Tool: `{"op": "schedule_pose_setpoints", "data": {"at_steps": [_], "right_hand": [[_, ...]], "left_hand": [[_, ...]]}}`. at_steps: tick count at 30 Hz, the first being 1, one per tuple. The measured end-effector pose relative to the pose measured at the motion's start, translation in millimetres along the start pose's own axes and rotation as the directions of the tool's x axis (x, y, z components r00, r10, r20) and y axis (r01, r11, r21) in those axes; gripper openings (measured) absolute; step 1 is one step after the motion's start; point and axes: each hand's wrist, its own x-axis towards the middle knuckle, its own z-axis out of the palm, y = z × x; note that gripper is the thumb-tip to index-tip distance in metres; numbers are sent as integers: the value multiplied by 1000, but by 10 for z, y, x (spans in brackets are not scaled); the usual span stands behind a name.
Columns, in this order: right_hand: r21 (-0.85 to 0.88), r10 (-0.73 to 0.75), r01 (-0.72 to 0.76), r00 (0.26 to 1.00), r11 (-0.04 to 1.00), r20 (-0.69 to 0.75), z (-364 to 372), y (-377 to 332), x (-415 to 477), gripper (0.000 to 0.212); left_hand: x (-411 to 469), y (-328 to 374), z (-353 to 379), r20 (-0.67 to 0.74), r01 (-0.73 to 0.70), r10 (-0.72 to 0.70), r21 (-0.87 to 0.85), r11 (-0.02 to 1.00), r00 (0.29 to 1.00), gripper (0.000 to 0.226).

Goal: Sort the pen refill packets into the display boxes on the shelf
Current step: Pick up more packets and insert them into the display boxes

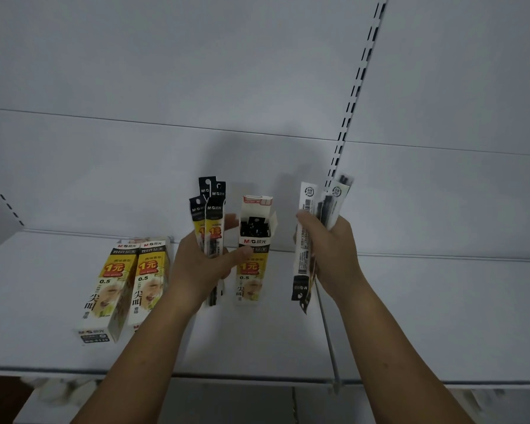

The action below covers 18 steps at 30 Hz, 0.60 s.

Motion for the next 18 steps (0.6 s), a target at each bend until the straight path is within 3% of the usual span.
{"op": "schedule_pose_setpoints", "data": {"at_steps": [6, 9, 14, 18], "right_hand": [[-23, 2, -1, 1000, 1000, 30, 10, -46, -130, 31], [28, 11, -12, 1000, 1000, 26, 5, -137, -255, 24], [82, -3, -7, 993, 997, 120, 255, -358, -405, 20], [139, 8, -32, 987, 990, 163, 527, -519, -365, 23]], "left_hand": [[-86, 110, -12, -120, 0, 0, 2, 1000, 993, 52], [-175, 199, -63, -183, -48, 31, -91, 995, 983, 37], [-284, 442, -163, 9, -71, 73, -153, 986, 997, 26], [-319, 619, -78, 96, -53, 62, -93, 994, 993, 34]]}}
